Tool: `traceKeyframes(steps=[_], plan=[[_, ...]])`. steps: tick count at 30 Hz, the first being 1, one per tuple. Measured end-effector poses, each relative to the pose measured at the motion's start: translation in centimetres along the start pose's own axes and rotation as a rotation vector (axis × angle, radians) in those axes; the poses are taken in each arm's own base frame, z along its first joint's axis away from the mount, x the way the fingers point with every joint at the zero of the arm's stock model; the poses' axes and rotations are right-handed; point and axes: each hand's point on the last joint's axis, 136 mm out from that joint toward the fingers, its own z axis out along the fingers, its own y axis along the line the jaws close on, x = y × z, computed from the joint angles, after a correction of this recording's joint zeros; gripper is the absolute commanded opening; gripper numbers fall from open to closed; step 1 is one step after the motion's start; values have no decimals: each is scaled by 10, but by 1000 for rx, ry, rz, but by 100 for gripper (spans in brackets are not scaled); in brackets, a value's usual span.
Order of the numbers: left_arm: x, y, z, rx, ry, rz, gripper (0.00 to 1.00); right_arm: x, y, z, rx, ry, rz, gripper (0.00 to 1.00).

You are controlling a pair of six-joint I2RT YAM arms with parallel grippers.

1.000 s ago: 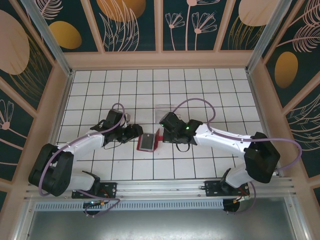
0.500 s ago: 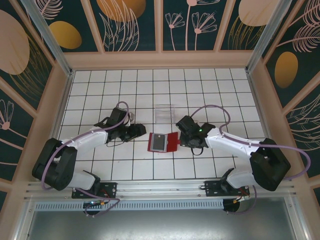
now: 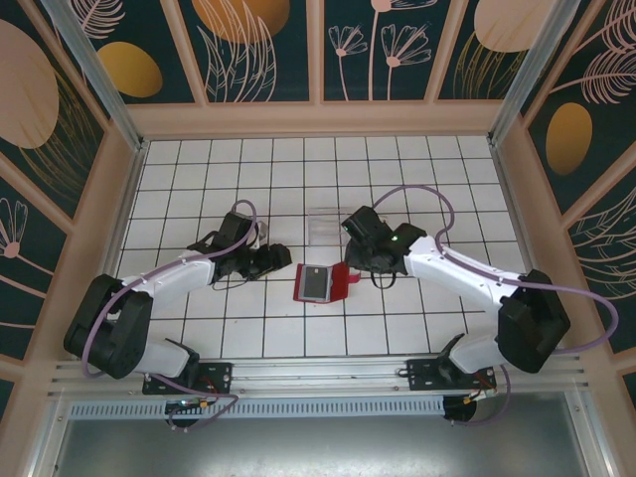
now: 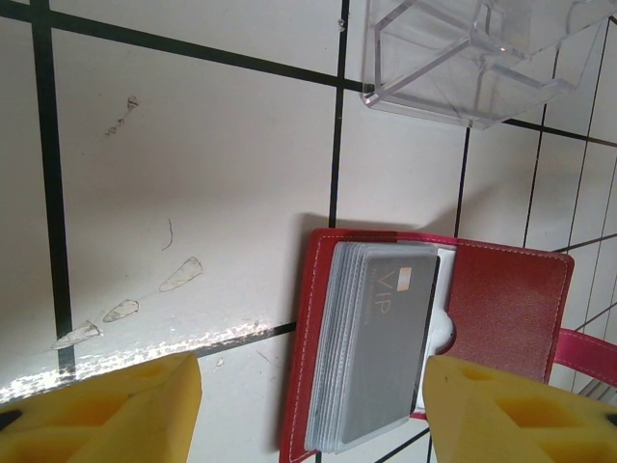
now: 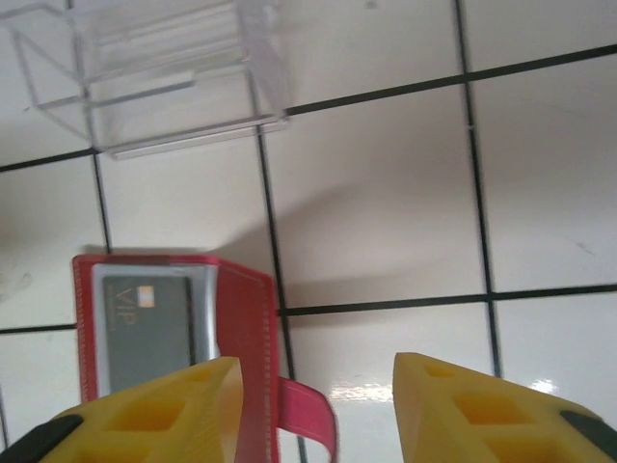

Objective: Take the credit cards out of the card holder

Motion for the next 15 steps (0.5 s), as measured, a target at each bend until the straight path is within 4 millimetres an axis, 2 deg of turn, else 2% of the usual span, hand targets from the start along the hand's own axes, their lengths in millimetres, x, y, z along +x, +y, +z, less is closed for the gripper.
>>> traceKeyframes(steps=[7,15], plan=[[0,0,0,0,0,0,63,2,4,36,-23,80,-5,44],[0,0,0,0,0,4,63,21,9,58,-149,142,-34,19]])
